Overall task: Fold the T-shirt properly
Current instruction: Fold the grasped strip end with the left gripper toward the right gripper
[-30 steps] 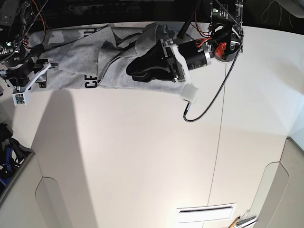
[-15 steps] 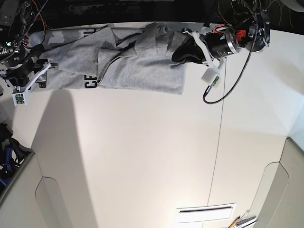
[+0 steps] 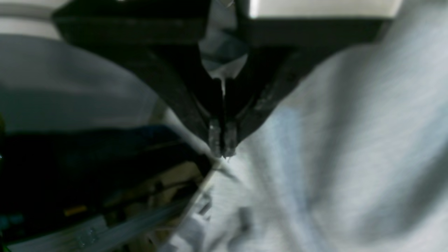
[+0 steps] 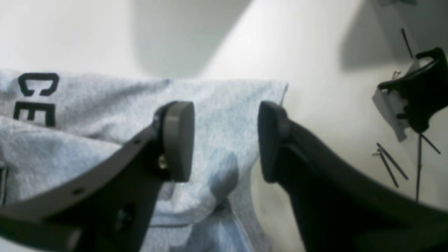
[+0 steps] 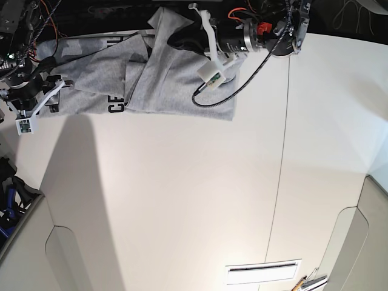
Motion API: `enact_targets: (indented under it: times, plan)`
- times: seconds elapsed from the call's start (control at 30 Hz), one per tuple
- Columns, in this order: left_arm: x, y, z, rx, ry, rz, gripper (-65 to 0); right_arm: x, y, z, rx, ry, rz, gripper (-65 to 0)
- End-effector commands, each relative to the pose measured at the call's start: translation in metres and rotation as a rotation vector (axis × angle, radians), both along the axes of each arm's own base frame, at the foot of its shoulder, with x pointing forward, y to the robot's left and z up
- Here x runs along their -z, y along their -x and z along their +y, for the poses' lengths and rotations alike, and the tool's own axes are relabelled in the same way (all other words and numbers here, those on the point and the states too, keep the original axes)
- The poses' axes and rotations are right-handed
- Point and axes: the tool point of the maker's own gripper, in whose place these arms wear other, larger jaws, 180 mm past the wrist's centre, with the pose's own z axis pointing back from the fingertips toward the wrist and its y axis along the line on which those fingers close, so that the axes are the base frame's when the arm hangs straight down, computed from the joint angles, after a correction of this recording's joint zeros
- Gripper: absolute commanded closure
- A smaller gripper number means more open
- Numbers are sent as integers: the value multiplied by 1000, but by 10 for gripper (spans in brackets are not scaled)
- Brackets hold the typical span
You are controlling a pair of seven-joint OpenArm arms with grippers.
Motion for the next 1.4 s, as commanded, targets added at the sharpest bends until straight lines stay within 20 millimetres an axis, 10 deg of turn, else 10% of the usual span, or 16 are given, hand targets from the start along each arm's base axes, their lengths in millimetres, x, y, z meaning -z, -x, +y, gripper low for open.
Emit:
enact_targets:
  times: [0.0,0.23,0.6,0.93,1.37]
  plan:
    - [-13,-5,-8,3,47,-32,0,-10,-7,-3,-4,13,-39,-293]
    - [-24,-18,-16,39,70,-99,0,-14,-9,-9,-7,43,-54,-293]
    - [-24,-58,26,-111,13,-149,0,-26,10,-90,170,-8,-51,-347]
    - [-25,-61,28,-122,18,-158,0,15,28,-43,126,-699,-60,-376]
    - [-25,-61,28,-122,17,-158,0,45,37,-37,173,-768,19,-375]
